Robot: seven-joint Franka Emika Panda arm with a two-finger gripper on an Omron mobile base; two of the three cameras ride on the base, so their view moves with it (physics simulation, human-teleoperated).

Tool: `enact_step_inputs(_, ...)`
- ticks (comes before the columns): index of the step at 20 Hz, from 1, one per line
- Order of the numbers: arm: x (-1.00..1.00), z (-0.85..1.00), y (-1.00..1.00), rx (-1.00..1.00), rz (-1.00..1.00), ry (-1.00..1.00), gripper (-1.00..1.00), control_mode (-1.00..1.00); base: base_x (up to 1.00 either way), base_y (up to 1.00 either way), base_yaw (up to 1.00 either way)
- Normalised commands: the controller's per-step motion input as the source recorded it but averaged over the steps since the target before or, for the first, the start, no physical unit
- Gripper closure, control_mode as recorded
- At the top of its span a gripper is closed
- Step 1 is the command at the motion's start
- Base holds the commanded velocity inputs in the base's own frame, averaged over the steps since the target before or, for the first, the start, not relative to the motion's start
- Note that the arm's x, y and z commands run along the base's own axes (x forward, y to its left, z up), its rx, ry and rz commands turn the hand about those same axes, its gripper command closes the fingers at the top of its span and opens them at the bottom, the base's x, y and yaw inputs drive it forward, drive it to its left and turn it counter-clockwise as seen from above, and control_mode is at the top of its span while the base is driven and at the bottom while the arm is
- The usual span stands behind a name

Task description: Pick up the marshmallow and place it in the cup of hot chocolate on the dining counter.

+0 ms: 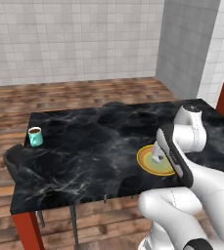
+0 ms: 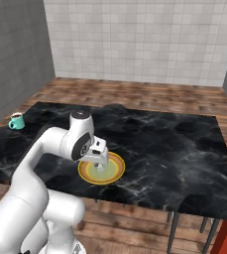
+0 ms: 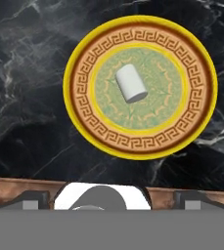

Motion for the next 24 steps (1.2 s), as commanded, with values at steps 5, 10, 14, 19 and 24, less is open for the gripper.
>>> enact_step_inputs(5,0.13,-0.24,-0.04,0.00,0.00,0.00,-1.00,-1.00,0.00,0.00,0.00)
enact_step_inputs(10,0.22,-0.29,0.00,0.00,0.00,0.00,-1.00,-1.00,0.00,0.00,0.00)
enact_step_inputs(14,0.33,-0.23,0.00,0.00,0.00,0.00,-1.00,-1.00,0.00,0.00,0.00)
enact_step_inputs(19,0.19,-0.16,-0.05,0.00,0.00,0.00,-1.00,-1.00,0.00,0.00,0.00)
enact_step_inputs(24,0.11,-0.15,-0.09,0.00,0.00,0.00,-1.00,-1.00,0.00,0.00,0.00)
